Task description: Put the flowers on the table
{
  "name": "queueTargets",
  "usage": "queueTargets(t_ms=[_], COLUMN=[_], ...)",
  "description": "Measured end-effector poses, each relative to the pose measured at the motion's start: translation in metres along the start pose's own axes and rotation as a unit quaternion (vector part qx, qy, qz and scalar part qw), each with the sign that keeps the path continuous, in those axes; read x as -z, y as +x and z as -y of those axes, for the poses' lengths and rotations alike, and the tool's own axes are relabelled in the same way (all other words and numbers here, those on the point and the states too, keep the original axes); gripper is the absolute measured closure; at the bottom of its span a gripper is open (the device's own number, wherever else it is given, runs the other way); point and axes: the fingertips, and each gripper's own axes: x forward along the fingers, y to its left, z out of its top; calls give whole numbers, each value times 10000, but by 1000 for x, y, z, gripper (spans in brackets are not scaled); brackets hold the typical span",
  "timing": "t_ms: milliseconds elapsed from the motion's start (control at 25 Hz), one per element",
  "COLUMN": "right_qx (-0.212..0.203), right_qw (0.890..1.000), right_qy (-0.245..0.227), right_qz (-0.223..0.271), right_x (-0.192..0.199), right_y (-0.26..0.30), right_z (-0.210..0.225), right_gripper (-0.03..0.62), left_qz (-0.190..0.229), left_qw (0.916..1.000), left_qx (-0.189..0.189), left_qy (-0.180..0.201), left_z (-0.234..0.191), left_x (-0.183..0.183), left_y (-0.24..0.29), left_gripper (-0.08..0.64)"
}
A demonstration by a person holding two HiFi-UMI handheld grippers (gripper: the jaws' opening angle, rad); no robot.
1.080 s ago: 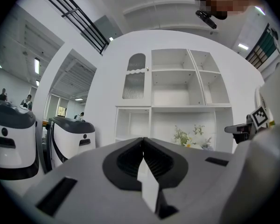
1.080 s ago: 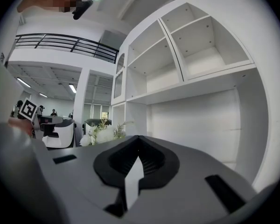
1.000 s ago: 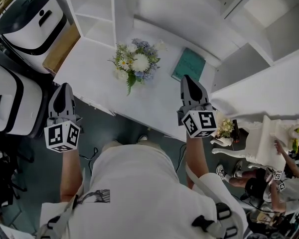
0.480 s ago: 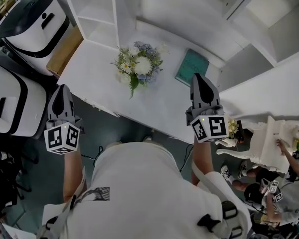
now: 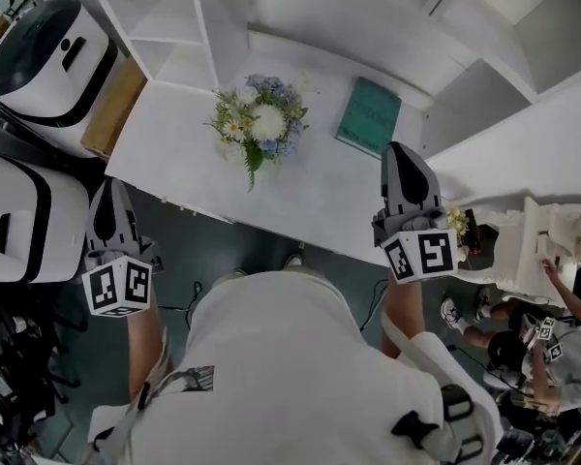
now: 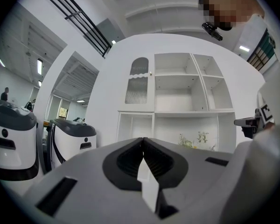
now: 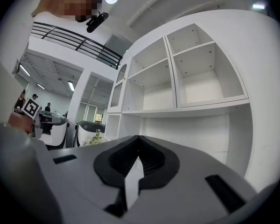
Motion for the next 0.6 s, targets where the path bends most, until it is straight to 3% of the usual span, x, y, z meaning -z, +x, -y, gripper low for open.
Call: queueTargets(t_ms=[600], right_qx=[5], right_qw=[9999], right_qy=[-101], right_qz=[-88], right_x=[-4], right_y=[1], right_z=[-16], right_gripper=[581], left_qz=[-57], left_qw=[9997], left_qx=[61], left_qy=[-250], left_z=[-5], left_x=[14], left_y=[-1], left_gripper=[545])
